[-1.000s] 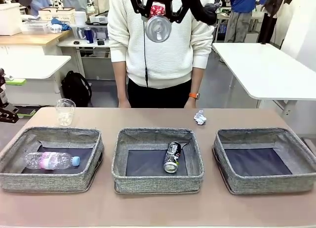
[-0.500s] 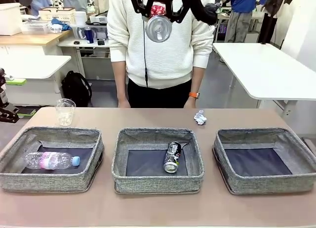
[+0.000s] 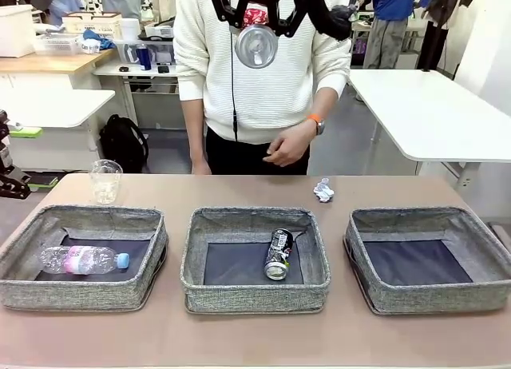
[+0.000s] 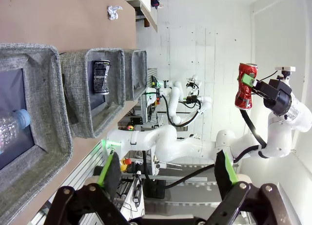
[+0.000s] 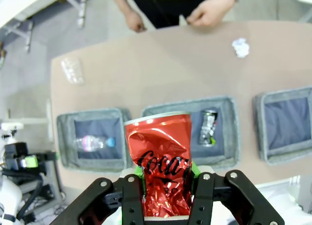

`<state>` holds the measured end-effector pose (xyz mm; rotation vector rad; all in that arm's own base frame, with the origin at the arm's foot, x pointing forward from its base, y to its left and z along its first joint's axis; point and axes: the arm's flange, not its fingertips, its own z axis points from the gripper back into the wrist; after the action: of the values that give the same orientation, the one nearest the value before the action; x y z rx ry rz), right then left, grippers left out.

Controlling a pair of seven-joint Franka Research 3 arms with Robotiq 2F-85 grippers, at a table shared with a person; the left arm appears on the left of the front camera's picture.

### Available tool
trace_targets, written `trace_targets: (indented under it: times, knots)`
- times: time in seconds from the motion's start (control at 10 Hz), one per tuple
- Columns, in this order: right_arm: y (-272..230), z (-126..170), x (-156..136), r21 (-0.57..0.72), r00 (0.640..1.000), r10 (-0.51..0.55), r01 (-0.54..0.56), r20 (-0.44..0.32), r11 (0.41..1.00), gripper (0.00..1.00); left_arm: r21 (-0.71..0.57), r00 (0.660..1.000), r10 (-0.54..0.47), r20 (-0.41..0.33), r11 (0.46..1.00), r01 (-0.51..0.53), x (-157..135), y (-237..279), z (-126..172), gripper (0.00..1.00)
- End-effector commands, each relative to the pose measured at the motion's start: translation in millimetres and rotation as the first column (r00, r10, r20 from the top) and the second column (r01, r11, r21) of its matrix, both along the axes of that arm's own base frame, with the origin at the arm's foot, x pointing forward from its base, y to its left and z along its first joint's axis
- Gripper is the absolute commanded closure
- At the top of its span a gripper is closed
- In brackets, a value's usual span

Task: Sort the waste into the appropriate baskets.
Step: Place the picked waste into the Fabric basket indicated by the person.

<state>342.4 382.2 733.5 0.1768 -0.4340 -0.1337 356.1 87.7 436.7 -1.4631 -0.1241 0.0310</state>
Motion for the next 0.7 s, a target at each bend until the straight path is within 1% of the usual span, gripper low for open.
trace_targets:
  times: [0.0,0.6]
  knots:
    - [-0.8,1.0,-1.1,0.013,1.0,-0.006,0.006,0.003,1.0,0.71,-0.002,1.0,-0.011,0.01,1.0,0.011,-4.0,0.1,1.1,0.0]
    - [-0.8,1.0,-1.1,0.013,1.0,-0.006,0.006,0.003,1.0,0.71,-0.002,1.0,-0.011,0.01,1.0,0.011,-4.0,0.1,1.1,0.0]
